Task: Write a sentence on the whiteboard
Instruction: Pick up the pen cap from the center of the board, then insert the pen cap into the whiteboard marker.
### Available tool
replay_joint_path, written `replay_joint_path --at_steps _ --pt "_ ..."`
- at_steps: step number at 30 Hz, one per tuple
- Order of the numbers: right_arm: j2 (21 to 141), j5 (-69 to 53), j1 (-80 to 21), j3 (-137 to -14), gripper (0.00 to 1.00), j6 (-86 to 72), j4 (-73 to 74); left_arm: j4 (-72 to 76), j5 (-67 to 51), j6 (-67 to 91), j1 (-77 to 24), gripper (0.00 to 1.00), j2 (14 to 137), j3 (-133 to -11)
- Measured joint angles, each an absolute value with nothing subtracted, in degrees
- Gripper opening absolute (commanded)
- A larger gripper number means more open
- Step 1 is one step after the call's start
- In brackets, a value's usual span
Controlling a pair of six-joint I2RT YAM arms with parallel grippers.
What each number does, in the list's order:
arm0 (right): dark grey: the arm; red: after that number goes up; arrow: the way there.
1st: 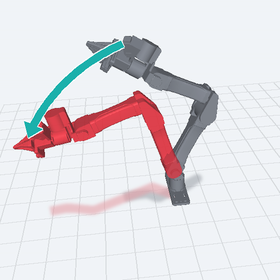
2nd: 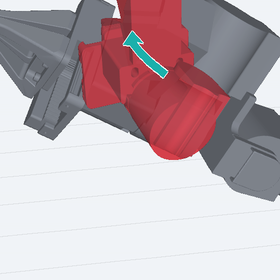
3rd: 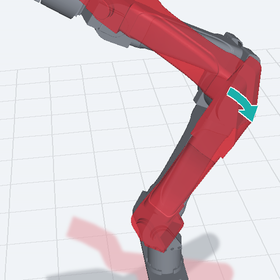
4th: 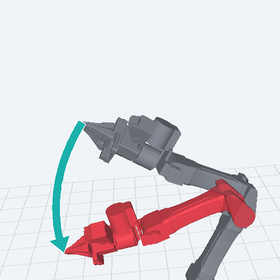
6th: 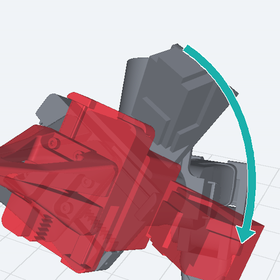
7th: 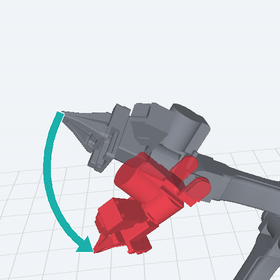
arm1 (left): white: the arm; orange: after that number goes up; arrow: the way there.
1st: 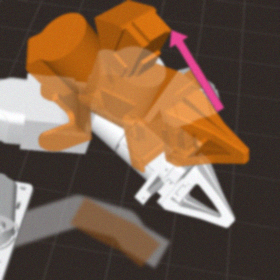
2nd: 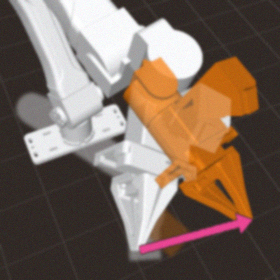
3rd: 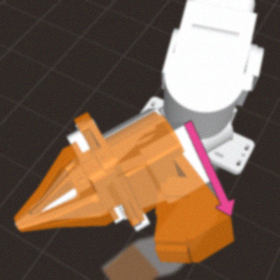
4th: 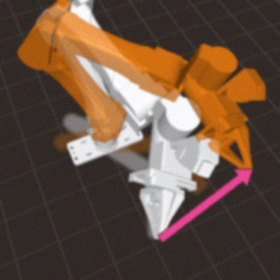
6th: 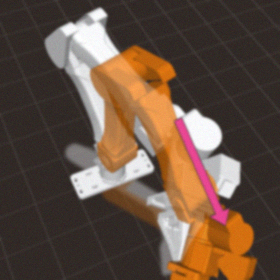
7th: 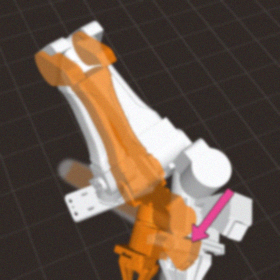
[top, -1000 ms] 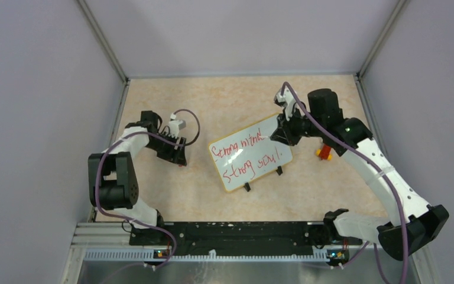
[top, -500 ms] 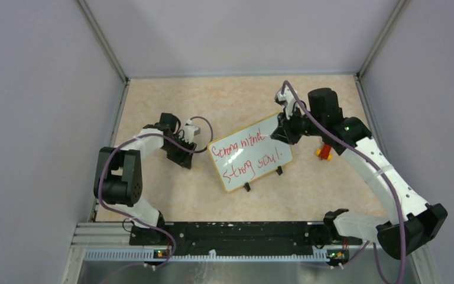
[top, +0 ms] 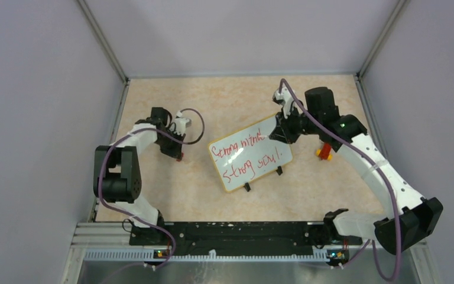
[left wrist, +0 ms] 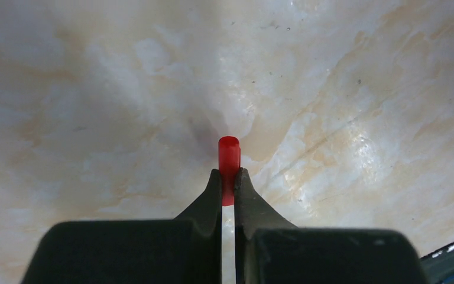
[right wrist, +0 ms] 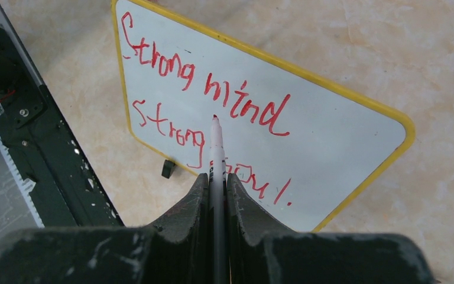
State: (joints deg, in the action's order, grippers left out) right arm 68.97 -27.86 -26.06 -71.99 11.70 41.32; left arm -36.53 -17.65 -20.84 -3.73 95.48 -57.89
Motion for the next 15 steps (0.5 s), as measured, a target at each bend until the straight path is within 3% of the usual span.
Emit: replay_joint_path --at_steps 9,15 --pt "70.6 -33.5 -26.1 -72.4 0.0 7.7 38.9 -45.7 -29.5 -28.1 -2.4 0.0 80.9 -75.7" --pt "70.5 -41.9 -26.1 -74.1 0.0 3.9 35.6 -52.5 -39.7 -34.6 -15.1 0.0 73.2 -86.0"
